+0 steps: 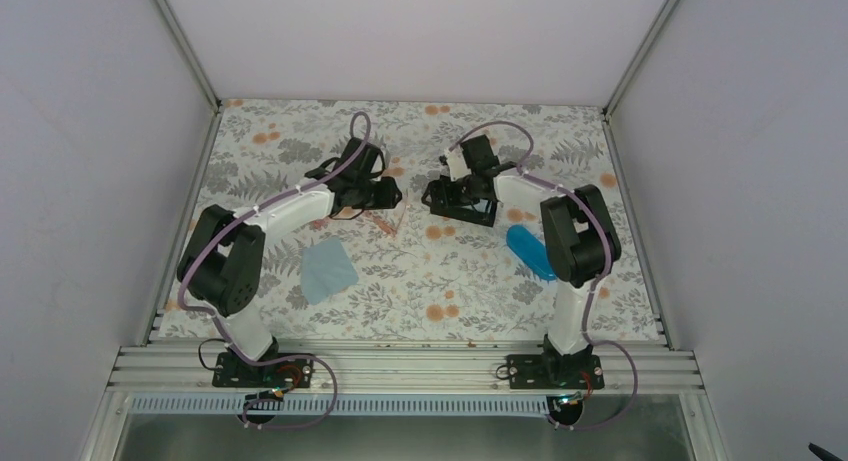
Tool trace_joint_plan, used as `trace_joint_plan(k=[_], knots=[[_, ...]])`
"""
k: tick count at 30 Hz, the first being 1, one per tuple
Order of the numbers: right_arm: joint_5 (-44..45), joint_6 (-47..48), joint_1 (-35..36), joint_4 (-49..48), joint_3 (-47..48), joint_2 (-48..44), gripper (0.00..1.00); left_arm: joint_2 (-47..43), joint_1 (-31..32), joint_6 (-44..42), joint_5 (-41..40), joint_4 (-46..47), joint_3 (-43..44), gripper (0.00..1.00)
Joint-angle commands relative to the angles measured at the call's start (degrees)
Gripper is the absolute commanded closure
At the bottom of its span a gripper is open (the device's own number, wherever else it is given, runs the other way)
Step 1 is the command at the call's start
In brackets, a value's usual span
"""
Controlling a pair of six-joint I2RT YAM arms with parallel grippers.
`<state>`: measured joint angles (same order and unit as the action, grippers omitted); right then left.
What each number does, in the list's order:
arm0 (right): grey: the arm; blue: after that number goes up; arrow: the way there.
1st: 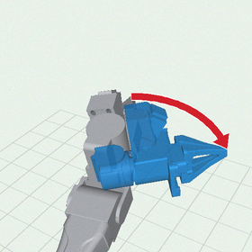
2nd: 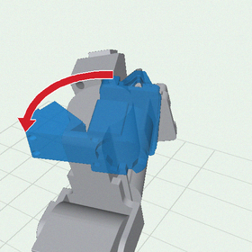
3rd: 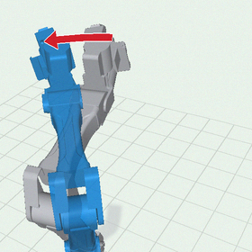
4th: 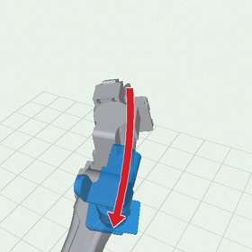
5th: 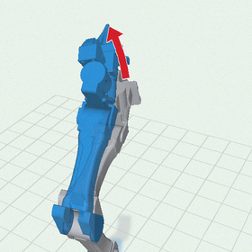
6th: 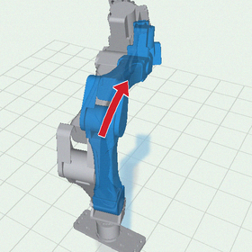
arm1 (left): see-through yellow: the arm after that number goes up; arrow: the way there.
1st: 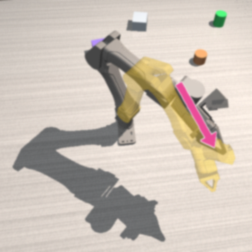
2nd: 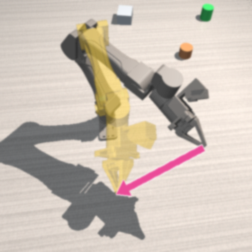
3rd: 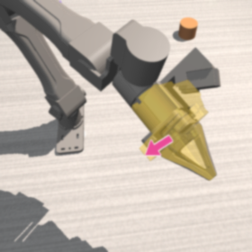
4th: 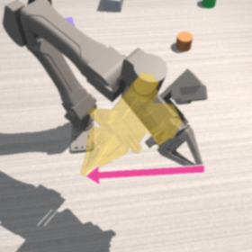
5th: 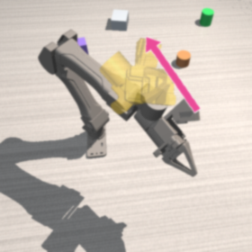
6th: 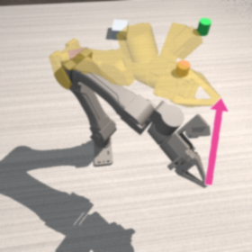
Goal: Organize the sunglasses
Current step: Place the glasses cleaning cloth in the sunglasses case, then pick up the sunglasses from the center of the board.
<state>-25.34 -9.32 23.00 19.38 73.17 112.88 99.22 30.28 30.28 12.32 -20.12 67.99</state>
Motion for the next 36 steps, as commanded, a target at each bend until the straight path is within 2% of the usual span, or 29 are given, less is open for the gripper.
trace_joint_plan(k=[1,4,8,13,20,23,33,36], knots=[[11.55,-4.88,2.9,-1.2,1.2,-9.4,0.15,-3.9,-1.31,1.33,-1.72,1.93,-1.82,0.63],[23.29,-8.69,6.43,1.96,2.13,-12.57,0.19,-5.95,-3.16,2.76,-2.36,3.29,-4.09,0.62],[30.64,-15.4,12.77,5.39,2.04,-13.34,0.24,-9.5,-6.23,5.82,-3.62,6.34,-8.37,0.6],[28.86,-25.23,17.09,5.79,2.34,-10.18,0.35,-14.06,-9.04,9.98,-4.15,9.94,-14.17,0.57],[27.14,-29.54,19.55,9.11,8.09,-1.72,0.47,-16.72,-10.37,11.55,-4.41,11.07,-18.19,0.55],[27.93,-30.88,19.76,9.96,8.43,0.21,0.48,-17.31,-10.42,11.94,-4.0,11.69,-19.59,0.55],[22.3,-30.36,19.8,8.83,10.46,4.51,0.51,-17.79,-10.49,12.03,-3.52,12.21,-20.05,0.54],[21.82,-30.23,19.8,9.62,11.3,5.63,0.57,-18.13,-10.42,12.2,-3.5,12.05,-20.15,0.54]])
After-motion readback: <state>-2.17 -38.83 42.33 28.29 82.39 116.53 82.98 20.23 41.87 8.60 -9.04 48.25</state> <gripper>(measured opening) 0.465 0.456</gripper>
